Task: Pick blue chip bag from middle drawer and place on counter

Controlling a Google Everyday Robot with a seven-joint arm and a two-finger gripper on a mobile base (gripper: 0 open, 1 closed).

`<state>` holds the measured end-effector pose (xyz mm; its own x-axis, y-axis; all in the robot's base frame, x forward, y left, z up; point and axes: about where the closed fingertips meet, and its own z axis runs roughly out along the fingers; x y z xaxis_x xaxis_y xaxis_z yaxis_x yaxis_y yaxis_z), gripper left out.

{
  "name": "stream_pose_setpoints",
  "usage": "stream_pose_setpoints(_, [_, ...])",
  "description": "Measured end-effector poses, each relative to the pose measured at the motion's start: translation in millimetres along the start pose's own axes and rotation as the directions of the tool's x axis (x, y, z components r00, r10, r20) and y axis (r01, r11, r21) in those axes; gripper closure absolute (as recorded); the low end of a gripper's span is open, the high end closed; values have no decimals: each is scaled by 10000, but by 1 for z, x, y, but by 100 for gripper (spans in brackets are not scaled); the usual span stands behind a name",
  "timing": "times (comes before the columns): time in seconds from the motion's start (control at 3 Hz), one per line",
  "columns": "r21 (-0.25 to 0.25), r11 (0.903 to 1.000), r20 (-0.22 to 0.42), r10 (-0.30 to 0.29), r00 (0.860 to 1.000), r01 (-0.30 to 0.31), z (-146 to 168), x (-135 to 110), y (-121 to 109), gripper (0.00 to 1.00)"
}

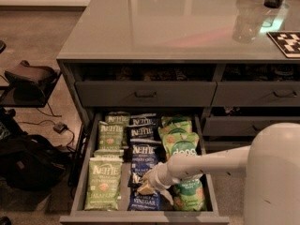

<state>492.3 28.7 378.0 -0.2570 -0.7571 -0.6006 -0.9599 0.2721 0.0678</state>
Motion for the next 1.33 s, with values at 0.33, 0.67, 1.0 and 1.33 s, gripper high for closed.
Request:
stream_pose_setpoints(0.33, [117, 9998, 589, -185, 9981, 179, -28, -16, 6, 100])
stream_pose_setpoints(0.67, [108, 9976, 1381, -687, 9880, 678, -91, -50, 23, 100])
stream_pose_setpoints(1.0, [15, 9896, 2240, -1404, 9644, 1438, -167, -90, 46, 100])
stream_pose_setpoints(1.33, [157, 9856, 3189, -1645, 9334, 1683, -234, -118, 54, 100])
